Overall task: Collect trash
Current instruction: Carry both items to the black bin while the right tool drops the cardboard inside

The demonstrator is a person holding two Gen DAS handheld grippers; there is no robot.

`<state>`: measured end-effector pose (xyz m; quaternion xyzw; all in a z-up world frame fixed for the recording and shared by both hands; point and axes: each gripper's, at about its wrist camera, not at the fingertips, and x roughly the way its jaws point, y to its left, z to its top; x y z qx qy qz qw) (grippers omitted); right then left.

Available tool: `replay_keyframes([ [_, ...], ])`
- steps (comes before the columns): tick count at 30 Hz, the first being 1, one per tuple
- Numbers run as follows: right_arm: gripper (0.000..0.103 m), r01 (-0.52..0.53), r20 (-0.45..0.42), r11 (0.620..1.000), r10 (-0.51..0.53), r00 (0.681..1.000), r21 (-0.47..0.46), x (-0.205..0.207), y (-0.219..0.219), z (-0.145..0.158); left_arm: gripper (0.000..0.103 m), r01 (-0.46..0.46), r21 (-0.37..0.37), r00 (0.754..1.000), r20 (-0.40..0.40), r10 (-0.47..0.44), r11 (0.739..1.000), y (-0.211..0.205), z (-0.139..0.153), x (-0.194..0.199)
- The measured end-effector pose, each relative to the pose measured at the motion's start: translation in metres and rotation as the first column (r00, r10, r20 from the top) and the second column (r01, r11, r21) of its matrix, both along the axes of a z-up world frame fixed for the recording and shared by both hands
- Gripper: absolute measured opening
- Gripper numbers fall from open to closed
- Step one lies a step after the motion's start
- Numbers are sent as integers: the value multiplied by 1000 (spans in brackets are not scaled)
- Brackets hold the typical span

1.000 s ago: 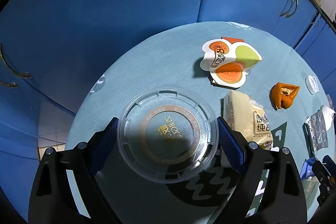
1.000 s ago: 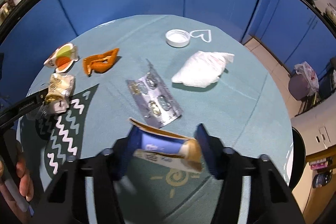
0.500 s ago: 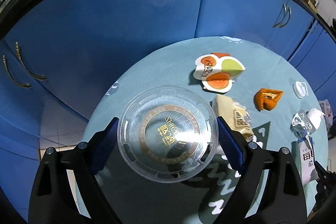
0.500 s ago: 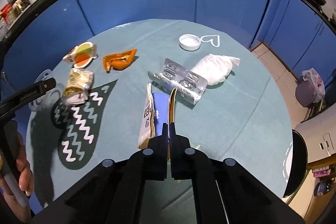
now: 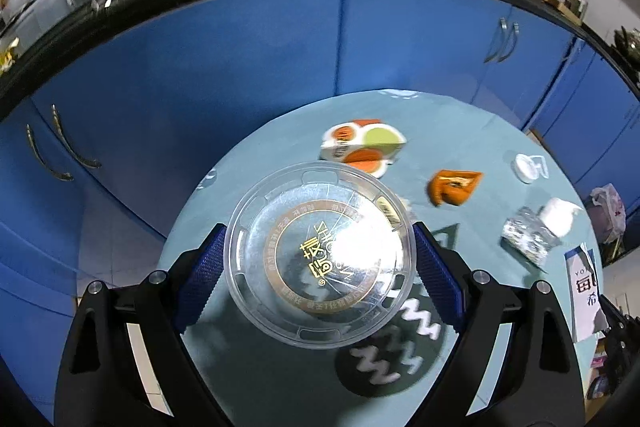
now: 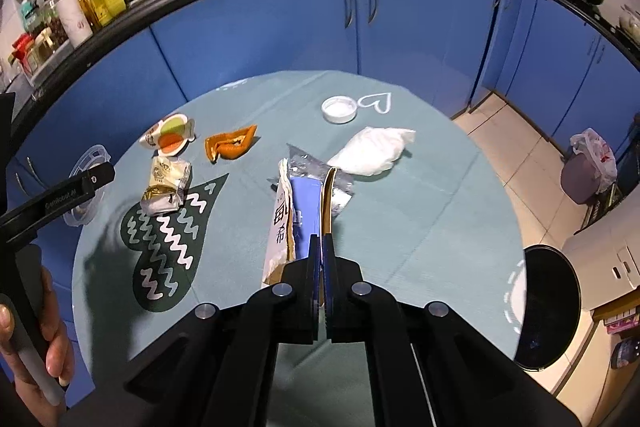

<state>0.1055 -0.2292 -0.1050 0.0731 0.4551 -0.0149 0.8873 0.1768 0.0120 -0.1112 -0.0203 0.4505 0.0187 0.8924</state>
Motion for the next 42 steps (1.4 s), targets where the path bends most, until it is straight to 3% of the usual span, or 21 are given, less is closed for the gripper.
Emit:
replay_keyframes([
  [12, 2, 83, 62, 996, -85, 994, 19, -28, -51, 22, 88, 112, 22, 992, 51, -113, 993, -66, 32, -26],
  [22, 2, 176, 93, 984, -179, 980, 41, -48, -107, 31, 88, 232, 56, 969, 72, -236, 971, -138, 49, -41],
  [32, 2, 292, 107, 955, -295, 949, 40, -72, -170, 33, 88, 369, 78, 924, 78, -375, 926, -218, 58, -57],
  [42, 2, 409, 106, 911, -411, 905, 46, -97, -231, 31, 88, 494, 101, 861, 82, -503, 863, -292, 65, -79],
])
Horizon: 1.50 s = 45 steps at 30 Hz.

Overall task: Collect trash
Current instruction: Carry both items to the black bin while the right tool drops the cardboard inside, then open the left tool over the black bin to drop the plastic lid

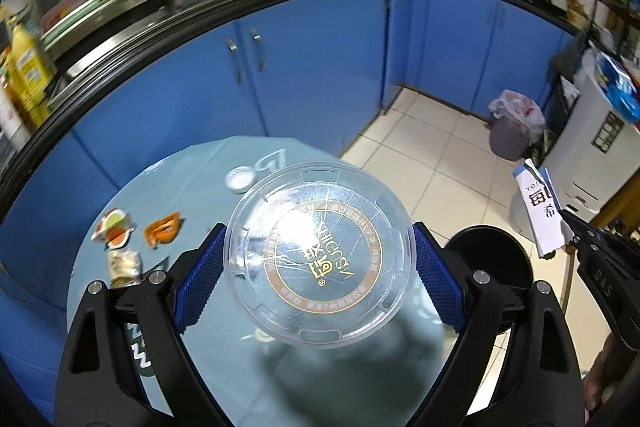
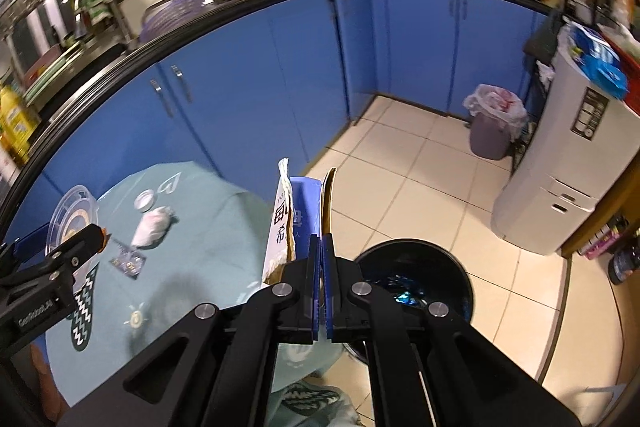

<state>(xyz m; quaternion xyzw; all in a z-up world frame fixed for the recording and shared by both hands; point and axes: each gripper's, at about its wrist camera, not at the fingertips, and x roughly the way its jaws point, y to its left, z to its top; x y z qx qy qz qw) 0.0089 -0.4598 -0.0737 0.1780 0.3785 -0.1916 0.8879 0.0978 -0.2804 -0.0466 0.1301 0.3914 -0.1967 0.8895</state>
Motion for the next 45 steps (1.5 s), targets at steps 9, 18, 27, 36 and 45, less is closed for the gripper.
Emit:
replay_keyframes([
  [9, 2, 62, 2, 998, -62, 998, 8, -18, -35, -3, 88, 71, 11, 997, 6, -71, 997, -43, 2, -14],
  [18, 2, 92, 10, 996, -92, 996, 18, -27, -55, -4, 88, 121, 22, 993, 8, -121, 992, -79, 3, -22],
  [27, 4, 91, 22, 993, -93, 995, 73, -35, -73, -7, 88, 142, 36, 990, 12, -143, 989, -98, 3, -28],
  [36, 3, 144, 29, 984, -148, 989, 108, -50, -95, -10, 88, 167, 48, 986, 17, -168, 985, -118, 5, -38],
  [45, 4, 220, 26, 971, -223, 974, 97, -69, -117, -10, 88, 219, 53, 975, 19, -220, 974, -141, 6, -51],
])
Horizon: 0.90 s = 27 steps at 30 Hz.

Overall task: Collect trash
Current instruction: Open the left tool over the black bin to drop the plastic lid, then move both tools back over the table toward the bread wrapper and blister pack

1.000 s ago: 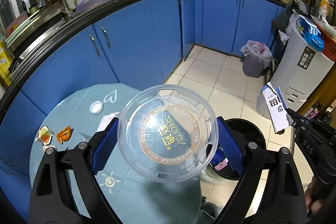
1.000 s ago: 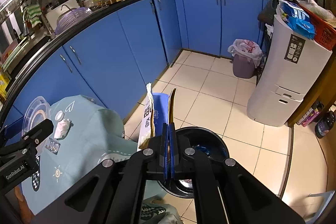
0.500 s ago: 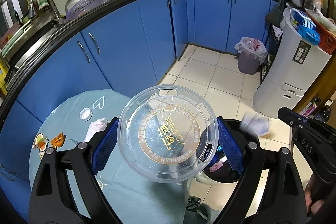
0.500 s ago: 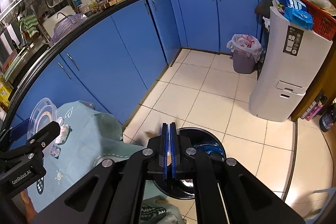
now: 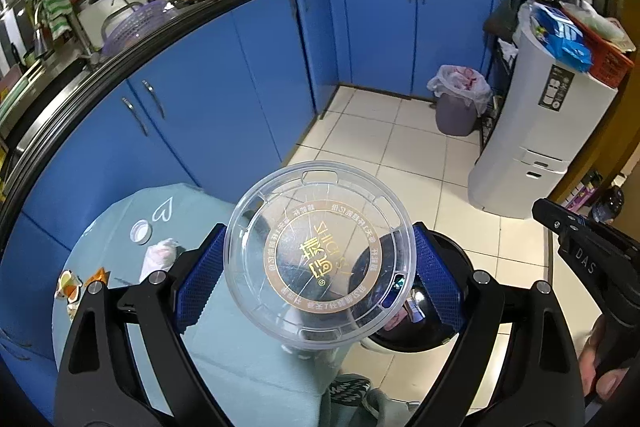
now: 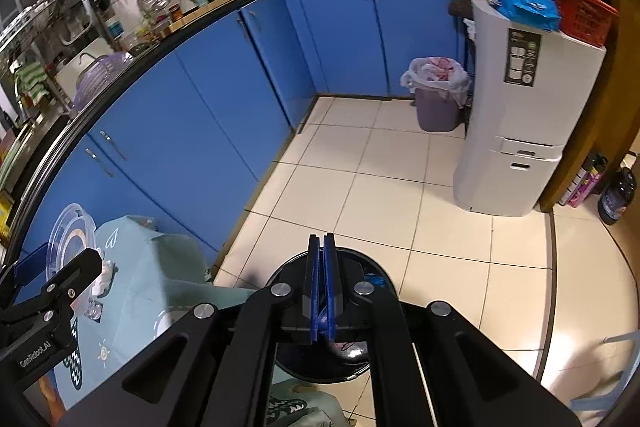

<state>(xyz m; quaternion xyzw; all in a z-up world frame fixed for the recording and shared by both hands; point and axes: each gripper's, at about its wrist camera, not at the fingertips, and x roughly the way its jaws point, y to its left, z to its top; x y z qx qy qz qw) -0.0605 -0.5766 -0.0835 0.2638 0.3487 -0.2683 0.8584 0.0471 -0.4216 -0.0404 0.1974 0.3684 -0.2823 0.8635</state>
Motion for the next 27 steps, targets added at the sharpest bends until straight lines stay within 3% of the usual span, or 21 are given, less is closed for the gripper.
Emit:
replay_keyframes([
  [11, 4, 54, -10, 998, -55, 998, -19, -15, -15, 2, 90, 75, -7, 997, -23, -75, 997, -29, 2, -11],
  [15, 4, 83, -15, 996, -84, 996, -35, -21, -19, 4, 98, 91, -19, 995, -35, -92, 996, -34, 4, -14],
  [27, 4, 96, -12, 995, -96, 995, -28, -25, -21, 4, 99, 78, -30, 993, -88, -81, 996, -33, 2, -10],
])
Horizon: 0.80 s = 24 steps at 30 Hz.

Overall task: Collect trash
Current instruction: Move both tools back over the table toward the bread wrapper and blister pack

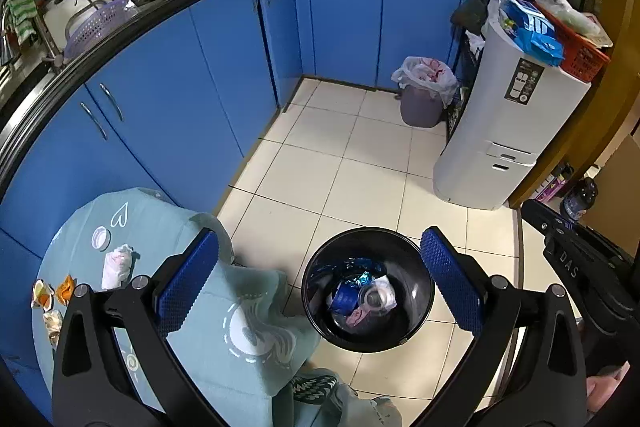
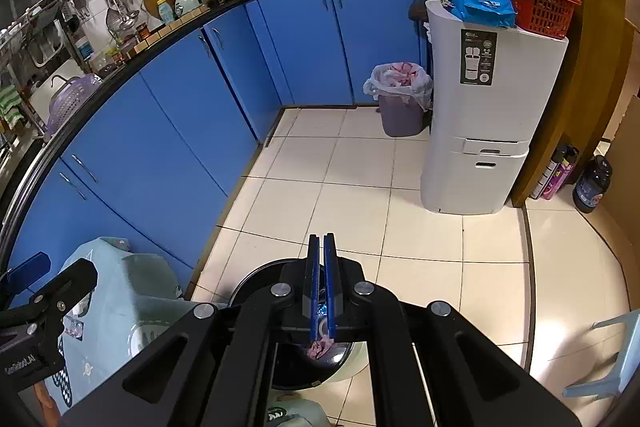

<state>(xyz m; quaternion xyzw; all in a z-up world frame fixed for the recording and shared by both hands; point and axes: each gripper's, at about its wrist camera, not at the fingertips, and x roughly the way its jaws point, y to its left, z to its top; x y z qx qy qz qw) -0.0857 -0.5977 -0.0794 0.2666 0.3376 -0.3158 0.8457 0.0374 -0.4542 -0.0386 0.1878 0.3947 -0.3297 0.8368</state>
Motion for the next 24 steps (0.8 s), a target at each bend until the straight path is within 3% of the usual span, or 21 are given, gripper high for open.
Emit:
replay_keyframes([
  [14, 4, -89, 5, 996, 89, 996, -8, 23, 28, 5, 99, -101, -70, 995, -21, 100, 992, 44, 7, 16],
  [24, 4, -227, -40, 973, 225, 973, -42, 68, 80, 3, 100, -286, -143, 958, -19, 287, 947, 126, 6, 50],
])
